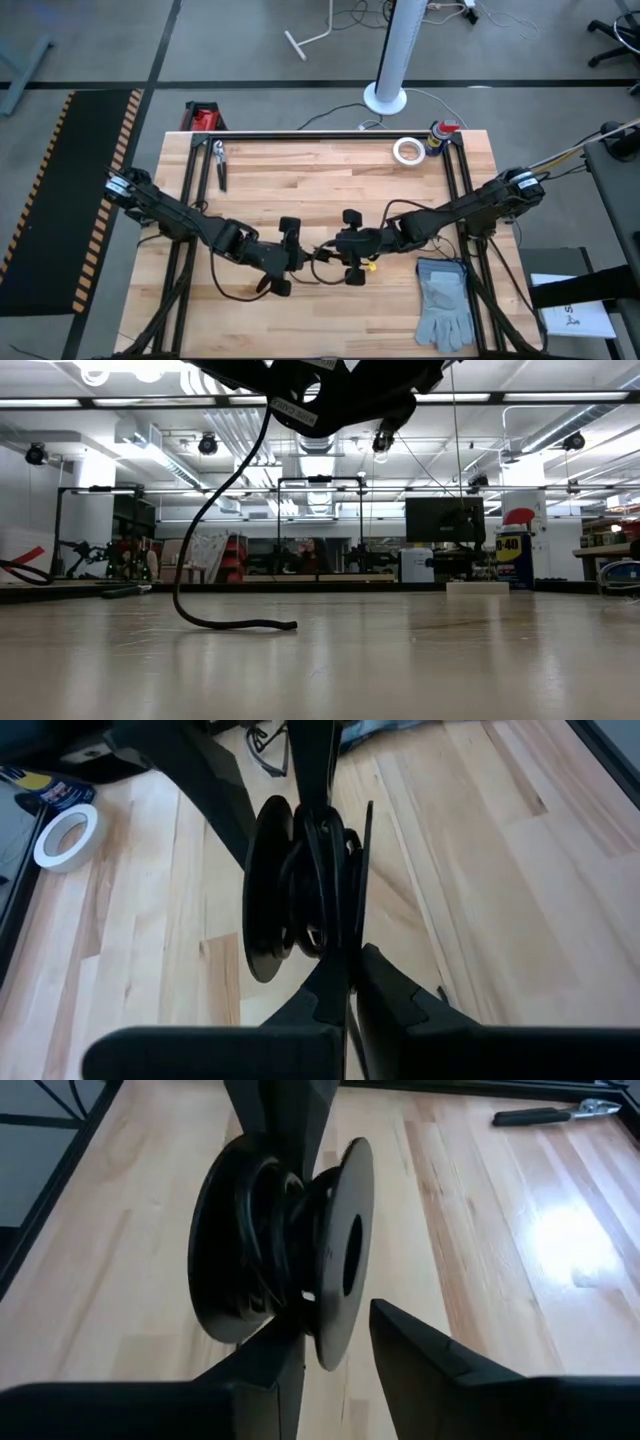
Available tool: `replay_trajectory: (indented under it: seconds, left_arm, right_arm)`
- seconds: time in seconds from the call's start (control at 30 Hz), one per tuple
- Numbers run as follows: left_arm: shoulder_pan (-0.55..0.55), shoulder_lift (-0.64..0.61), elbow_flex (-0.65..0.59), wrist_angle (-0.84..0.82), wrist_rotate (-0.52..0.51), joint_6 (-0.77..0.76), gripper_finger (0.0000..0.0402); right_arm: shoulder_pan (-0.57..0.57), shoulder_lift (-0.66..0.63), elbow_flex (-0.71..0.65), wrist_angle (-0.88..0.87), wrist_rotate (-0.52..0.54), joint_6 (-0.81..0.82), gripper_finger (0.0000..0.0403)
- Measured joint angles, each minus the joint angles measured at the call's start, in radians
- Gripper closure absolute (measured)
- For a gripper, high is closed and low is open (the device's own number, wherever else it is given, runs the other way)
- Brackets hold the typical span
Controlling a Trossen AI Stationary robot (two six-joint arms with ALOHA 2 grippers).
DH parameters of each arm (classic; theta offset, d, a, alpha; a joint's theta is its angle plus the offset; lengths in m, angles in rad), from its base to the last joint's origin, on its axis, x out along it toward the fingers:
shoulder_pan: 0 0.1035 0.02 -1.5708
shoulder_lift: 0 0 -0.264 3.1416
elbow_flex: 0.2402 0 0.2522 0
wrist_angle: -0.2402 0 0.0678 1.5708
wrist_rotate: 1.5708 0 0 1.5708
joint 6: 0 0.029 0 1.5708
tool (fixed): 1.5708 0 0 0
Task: Coil cords
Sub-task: Uncoil the black wire from the spool
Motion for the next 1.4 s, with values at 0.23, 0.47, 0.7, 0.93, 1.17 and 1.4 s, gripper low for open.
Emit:
replay_trajectory:
  seconds: [0.23,0.47,0.7,0.93,1.17,1.4]
  left_arm:
    - [0.0,0.0,-0.002,0.008,0.0,0.0,0.0401]
    - [0.0,0.0,-0.002,0.013,0.001,-0.005,0.0401]
    - [-0.002,-0.001,-0.003,0.007,-0.046,-0.03,0.0364]
    - [0.0,-0.006,0.004,-0.017,-0.086,-0.063,0.03]
    - [-0.001,-0.011,0.047,-0.116,-0.104,-0.104,0.0273]
    - [-0.004,-0.025,0.1,-0.231,-0.112,-0.271,0.0287]
  right_arm:
    - [0.0,0.009,0.0,0.013,0.017,-0.035,0.0343]
    - [-0.001,0.009,0.0,0.028,0.028,-0.056,0.0396]
    - [-0.003,0.009,0.0,0.023,0.047,-0.046,0.04]
    - [0.001,0.008,0.001,0.007,0.097,-0.047,0.0401]
    - [0.002,0.008,0.001,0.0,0.098,-0.053,0.0402]
    - [0.009,0.007,0.001,-0.054,0.172,-0.058,0.0403]
